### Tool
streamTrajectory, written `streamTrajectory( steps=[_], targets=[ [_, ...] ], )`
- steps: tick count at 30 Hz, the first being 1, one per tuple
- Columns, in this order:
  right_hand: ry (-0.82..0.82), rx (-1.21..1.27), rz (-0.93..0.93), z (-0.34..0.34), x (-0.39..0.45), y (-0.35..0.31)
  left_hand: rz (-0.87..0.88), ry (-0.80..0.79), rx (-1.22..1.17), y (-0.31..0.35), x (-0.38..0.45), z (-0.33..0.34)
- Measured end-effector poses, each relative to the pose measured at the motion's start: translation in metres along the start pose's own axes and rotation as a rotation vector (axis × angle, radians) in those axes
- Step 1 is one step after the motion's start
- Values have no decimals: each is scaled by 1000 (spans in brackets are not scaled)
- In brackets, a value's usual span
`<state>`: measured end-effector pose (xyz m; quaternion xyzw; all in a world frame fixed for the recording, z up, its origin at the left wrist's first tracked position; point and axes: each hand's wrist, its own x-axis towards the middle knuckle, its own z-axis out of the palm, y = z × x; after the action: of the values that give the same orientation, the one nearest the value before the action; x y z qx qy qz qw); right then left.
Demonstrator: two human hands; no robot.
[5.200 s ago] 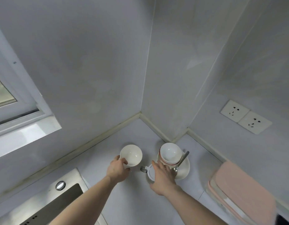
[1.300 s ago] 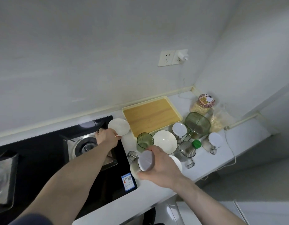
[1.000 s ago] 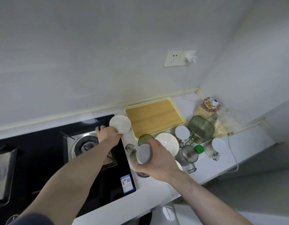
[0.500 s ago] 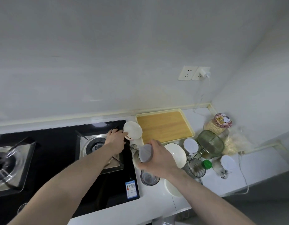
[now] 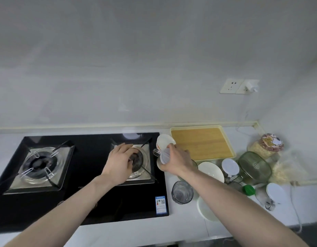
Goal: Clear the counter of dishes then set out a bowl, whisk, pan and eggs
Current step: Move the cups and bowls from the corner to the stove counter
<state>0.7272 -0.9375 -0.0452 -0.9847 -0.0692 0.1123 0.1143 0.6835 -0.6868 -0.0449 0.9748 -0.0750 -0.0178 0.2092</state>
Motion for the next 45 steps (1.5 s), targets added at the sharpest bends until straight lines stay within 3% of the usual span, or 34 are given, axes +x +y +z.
streamTrajectory(
  steps=[9, 19, 45],
  targets=[
    [-91, -229, 17, 39, 26, 8, -25, 36, -59, -15, -64, -27],
    [-119, -234, 10, 55, 26, 9, -22, -32, -67, -8, -94, -31],
    [-151, -287, 19, 42, 23, 32, -188, 42, -72, 52, -114, -7]
  ],
)
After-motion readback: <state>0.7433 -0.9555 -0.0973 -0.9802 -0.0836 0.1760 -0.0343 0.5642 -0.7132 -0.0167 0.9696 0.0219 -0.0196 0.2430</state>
